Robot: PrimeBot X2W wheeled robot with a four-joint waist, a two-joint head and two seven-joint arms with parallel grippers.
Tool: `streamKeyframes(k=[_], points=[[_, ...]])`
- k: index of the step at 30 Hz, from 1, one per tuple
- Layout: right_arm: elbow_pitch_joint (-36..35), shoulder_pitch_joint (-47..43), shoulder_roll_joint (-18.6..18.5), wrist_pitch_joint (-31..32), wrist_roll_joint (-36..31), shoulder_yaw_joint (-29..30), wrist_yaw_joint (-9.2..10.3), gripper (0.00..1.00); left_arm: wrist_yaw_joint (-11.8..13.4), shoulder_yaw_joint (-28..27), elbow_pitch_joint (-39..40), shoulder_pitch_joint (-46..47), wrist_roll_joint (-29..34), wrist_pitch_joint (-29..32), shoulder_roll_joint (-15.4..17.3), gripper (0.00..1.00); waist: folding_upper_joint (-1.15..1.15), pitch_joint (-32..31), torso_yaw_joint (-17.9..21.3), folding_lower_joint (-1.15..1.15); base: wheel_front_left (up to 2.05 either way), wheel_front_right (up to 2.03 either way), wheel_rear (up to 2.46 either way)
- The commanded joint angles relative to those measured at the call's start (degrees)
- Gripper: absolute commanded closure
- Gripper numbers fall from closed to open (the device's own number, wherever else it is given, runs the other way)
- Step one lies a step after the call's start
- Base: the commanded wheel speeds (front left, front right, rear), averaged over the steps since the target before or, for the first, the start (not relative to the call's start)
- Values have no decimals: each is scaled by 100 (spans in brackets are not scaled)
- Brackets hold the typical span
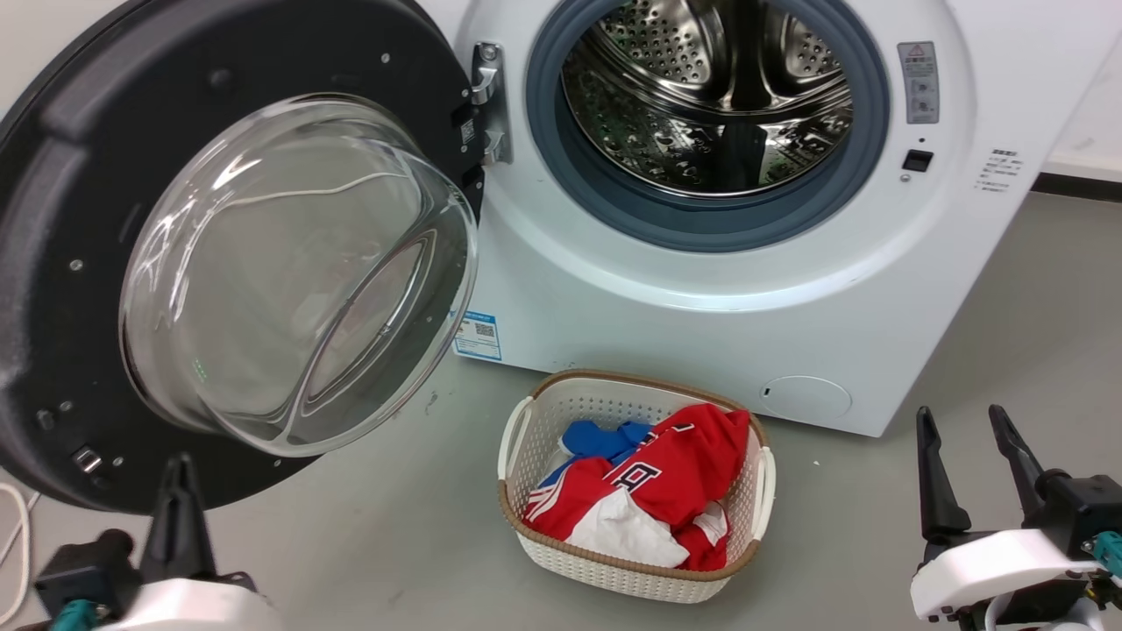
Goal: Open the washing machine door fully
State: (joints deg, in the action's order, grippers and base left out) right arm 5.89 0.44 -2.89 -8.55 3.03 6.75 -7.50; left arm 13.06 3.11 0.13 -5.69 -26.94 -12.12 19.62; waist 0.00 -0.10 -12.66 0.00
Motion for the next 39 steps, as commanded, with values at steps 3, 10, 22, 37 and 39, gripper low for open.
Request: streamKeyframes(k=[3,10,22,37,39], points=[[-30,-61,3,18,-20,-37,2,0,6,236,263,-44,148,139,-34,100,0,-40,132,0,0,0,0],[-56,24,3,80,-55,-181,1,0,-236,765,264,393,390,386,13,85,0,-71,626,0,0,0,0],[-79,-110,4,170,-141,-313,1,0,-237,974,-197,552,547,349,47,0,0,-228,1474,0,0,0,0],[-106,-137,-75,175,-5,-407,1,0,-110,1027,-297,274,528,319,46,0,0,-323,1408,0,0,0,0],[-93,-129,-80,164,6,-409,2,0,-121,1044,-291,314,558,301,67,0,0,-325,1398,0,0,0,0]])
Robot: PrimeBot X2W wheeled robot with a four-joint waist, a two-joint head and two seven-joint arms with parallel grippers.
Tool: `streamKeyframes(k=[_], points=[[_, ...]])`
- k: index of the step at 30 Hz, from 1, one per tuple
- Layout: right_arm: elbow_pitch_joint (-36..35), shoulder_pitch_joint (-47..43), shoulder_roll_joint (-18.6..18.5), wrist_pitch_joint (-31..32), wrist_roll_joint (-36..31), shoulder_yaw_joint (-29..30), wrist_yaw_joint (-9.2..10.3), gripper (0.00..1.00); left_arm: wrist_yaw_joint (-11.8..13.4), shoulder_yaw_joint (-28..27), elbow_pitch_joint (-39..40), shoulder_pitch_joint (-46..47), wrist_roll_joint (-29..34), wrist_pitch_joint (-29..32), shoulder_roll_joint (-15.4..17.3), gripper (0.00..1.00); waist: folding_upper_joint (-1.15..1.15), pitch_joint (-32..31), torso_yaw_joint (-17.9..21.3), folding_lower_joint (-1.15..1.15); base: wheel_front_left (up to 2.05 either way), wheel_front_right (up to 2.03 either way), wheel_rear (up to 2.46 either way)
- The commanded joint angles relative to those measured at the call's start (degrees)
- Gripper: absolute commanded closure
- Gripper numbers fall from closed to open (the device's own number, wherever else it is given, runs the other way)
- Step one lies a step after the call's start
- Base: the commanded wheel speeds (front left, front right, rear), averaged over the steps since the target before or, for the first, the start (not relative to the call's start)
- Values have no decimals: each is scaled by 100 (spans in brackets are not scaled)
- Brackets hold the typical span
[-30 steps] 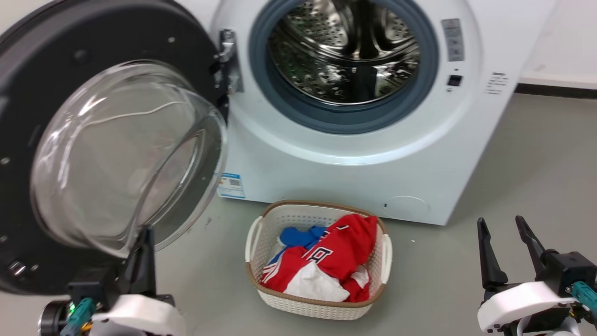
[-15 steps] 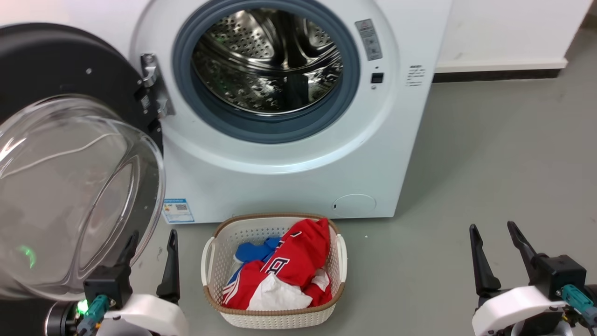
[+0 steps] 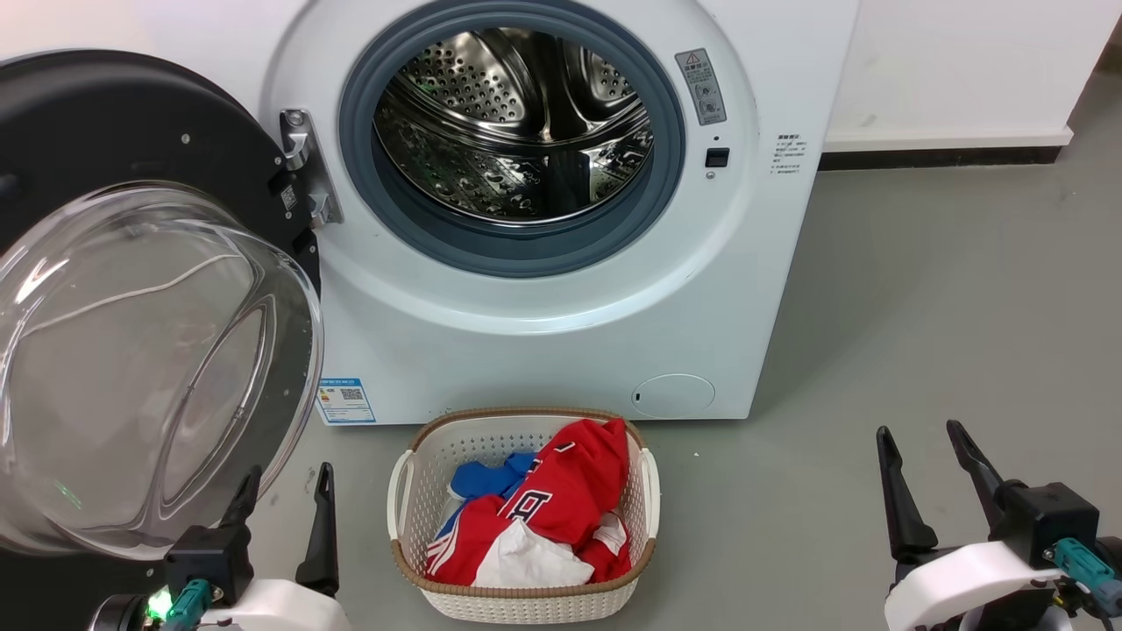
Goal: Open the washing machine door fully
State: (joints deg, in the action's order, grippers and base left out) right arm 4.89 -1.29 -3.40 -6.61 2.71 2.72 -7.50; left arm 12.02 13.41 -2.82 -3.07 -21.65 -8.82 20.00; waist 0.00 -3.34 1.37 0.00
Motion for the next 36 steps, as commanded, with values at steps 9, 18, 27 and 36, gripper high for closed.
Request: streamKeyframes(k=[9,18,27,36], points=[[83,78,-28,-91,54,44,1,0,-23,106,117,174,100,-7,82,0,0,19,1,0,0,0,0],[138,81,-3,-117,68,68,1,0,12,150,192,208,105,37,120,0,0,23,24,0,0,0,0],[289,88,7,-38,255,125,-1,100,-23,137,171,91,-90,122,39,100,0,32,20,0,0,0,0],[356,169,12,153,1371,160,-1,100,-258,-108,17,201,-1009,278,-147,100,0,55,10,0,0,0,0]])
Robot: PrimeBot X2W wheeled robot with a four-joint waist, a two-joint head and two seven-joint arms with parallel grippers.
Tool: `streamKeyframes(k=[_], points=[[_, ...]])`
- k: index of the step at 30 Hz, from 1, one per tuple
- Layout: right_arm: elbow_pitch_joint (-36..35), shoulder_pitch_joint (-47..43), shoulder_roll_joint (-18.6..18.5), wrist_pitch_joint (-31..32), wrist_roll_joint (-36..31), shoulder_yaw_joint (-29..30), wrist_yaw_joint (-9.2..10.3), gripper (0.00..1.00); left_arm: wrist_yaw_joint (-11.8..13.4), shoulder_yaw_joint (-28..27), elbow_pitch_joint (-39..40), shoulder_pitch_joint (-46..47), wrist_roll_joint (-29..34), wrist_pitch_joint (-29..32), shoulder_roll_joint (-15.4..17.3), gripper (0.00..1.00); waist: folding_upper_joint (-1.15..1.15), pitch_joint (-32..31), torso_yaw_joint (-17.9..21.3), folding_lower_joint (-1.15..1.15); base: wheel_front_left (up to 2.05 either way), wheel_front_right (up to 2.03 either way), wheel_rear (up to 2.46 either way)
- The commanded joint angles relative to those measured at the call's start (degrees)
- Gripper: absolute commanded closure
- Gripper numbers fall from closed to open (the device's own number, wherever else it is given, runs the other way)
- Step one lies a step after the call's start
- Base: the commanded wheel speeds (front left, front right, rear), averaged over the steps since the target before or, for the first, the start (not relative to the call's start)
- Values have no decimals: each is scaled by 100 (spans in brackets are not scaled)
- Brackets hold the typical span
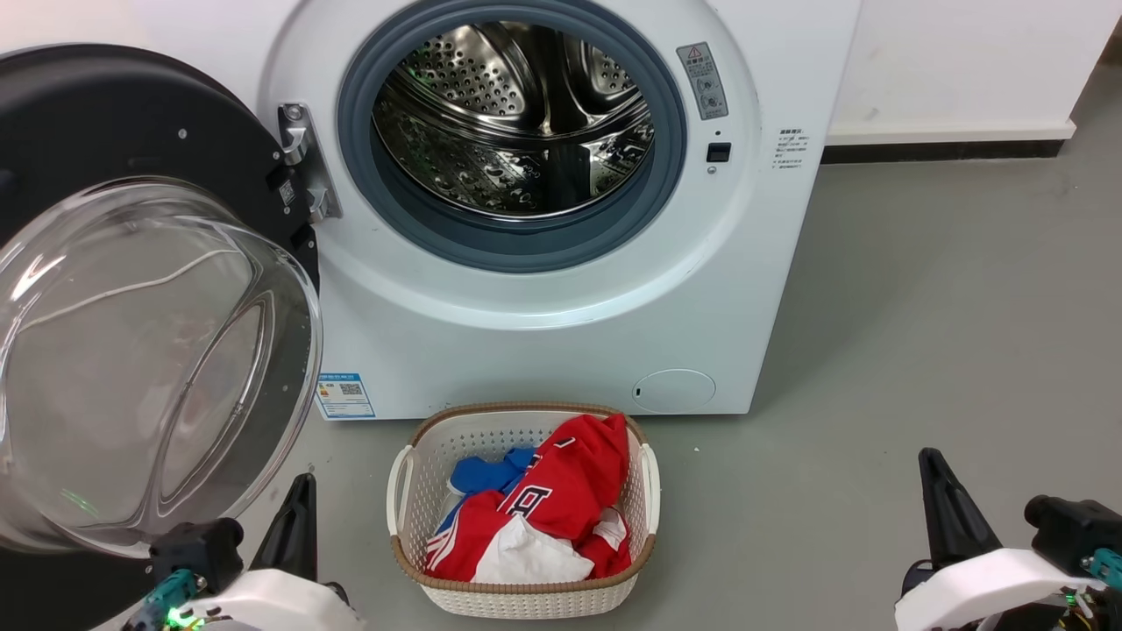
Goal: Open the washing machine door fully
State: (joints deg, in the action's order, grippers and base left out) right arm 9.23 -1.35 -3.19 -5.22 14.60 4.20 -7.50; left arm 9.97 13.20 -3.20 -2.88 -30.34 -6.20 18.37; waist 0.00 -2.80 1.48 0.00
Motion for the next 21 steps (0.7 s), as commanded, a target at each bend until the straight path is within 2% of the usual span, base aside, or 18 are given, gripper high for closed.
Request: streamKeyframes(k=[1,21], points=[[-77,179,-9,26,297,9,-1,100,-78,-111,33,196,-234,32,-4,100,0,4,-2,0,0,0,0],[38,327,1,307,2298,42,0,100,-540,-555,-319,431,-1873,318,-369,100,0,55,-29,0,0,0,0]])
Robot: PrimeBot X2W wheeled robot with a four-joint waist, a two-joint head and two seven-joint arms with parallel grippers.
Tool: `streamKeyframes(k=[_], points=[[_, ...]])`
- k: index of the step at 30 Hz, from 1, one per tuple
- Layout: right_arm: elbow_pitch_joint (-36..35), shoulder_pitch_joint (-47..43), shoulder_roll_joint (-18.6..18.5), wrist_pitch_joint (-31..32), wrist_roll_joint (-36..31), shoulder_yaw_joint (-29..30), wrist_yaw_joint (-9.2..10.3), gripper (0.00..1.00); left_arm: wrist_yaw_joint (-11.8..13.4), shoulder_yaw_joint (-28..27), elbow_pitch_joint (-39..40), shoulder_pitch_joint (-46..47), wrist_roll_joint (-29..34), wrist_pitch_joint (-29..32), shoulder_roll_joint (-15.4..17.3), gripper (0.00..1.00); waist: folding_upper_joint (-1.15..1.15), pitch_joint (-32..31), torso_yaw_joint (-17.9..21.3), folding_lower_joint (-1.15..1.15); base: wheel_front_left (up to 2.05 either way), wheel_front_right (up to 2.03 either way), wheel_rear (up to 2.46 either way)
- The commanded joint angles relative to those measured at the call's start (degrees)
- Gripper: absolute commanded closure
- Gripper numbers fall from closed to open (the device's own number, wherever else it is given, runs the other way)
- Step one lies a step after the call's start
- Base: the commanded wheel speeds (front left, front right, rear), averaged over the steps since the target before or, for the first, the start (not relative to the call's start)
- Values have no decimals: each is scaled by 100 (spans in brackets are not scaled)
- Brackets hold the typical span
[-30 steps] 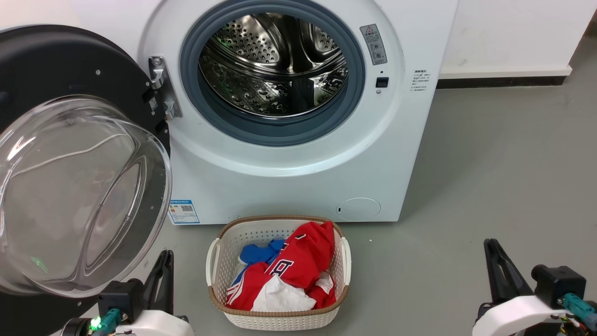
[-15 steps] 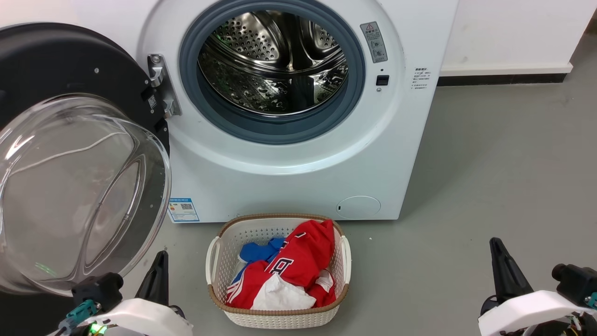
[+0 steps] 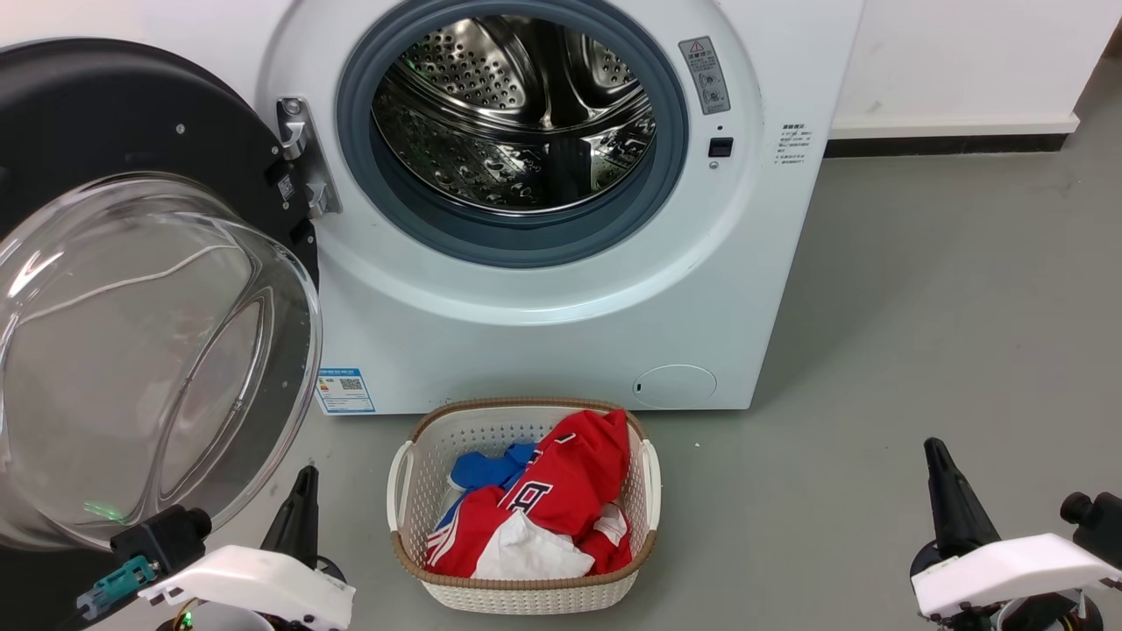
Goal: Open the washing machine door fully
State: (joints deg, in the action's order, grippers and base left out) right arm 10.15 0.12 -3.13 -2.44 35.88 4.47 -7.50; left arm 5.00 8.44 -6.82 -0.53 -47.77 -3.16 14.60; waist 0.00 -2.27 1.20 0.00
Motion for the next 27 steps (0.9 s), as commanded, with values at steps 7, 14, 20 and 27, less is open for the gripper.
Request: streamKeyframes(k=[7,14,20,27], points=[[-8,234,-2,122,772,36,0,100,-177,-217,-39,255,-619,102,-108,100,0,20,-10,0,0,0,0],[35,283,1,210,1324,57,0,100,-306,-349,-107,307,-1070,190,-214,100,0,38,-19,0,0,0,0],[71,323,3,286,1775,74,0,100,-406,-458,-167,345,-1431,257,-307,100,0,54,-27,0,0,0,0],[123,377,7,387,2396,98,0,100,-542,-610,-253,407,-1933,357,-433,100,0,78,-38,0,0,0,0]])
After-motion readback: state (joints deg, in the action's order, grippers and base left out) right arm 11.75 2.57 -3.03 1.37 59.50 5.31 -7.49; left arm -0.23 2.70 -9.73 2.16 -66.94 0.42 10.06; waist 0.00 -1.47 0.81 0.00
